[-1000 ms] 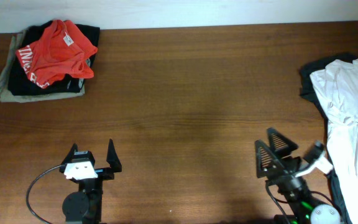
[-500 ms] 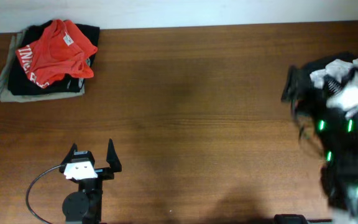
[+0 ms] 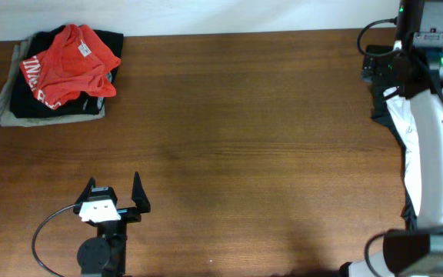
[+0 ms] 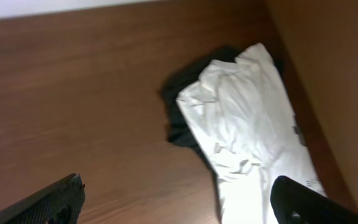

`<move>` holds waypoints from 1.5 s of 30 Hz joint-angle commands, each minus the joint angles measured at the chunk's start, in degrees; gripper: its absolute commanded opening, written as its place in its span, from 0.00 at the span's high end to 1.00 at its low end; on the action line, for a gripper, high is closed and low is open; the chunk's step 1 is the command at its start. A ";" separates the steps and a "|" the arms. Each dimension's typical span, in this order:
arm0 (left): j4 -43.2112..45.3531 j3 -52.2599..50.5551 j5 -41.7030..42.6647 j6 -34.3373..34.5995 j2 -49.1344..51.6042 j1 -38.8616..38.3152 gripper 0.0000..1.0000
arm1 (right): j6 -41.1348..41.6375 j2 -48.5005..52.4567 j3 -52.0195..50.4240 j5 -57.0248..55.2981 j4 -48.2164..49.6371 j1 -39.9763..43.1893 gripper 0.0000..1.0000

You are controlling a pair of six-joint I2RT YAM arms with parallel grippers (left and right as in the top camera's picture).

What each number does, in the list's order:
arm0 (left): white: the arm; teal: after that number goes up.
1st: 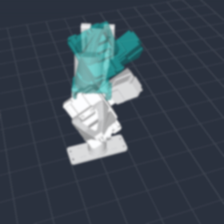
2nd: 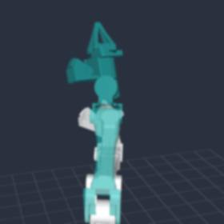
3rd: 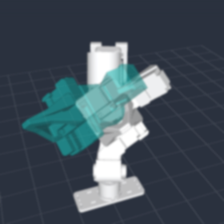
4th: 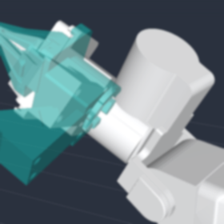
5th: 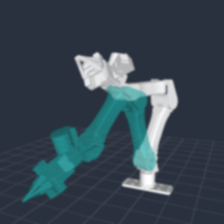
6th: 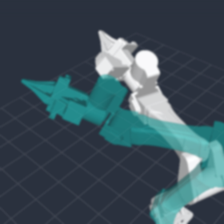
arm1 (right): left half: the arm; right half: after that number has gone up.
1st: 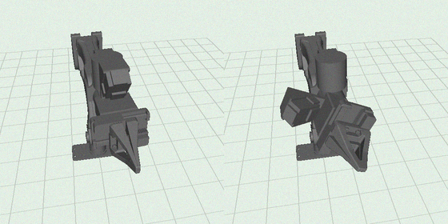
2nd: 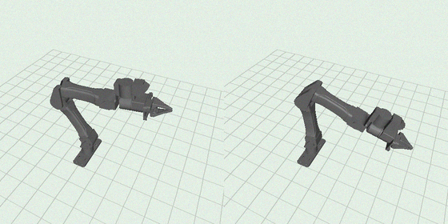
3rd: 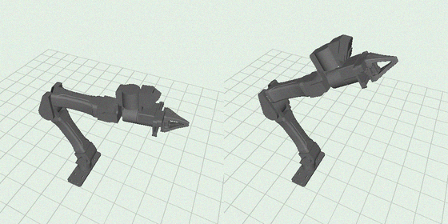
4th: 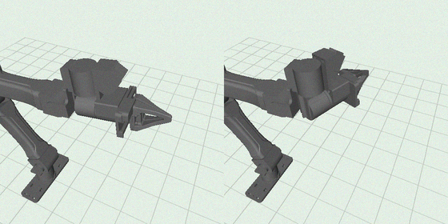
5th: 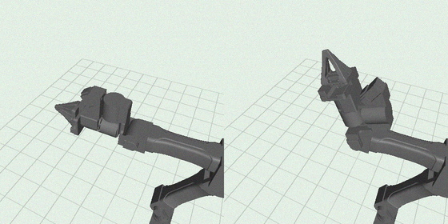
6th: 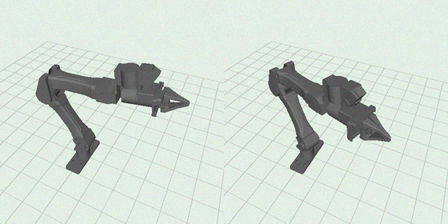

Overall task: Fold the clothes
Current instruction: 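Lower the right gripper onto the white T-shirt and pinch it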

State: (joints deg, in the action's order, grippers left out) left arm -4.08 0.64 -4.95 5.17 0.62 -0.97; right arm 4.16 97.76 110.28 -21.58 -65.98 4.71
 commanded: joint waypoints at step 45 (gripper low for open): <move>-0.26 -0.13 -0.46 -0.92 -0.26 0.28 0.01 | -7.54 35.17 0.17 23.12 8.46 28.74 0.31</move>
State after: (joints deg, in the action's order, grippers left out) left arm -4.08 0.64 -4.97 5.19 0.62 -0.97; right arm -1.63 132.46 111.15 -0.47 -57.56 33.19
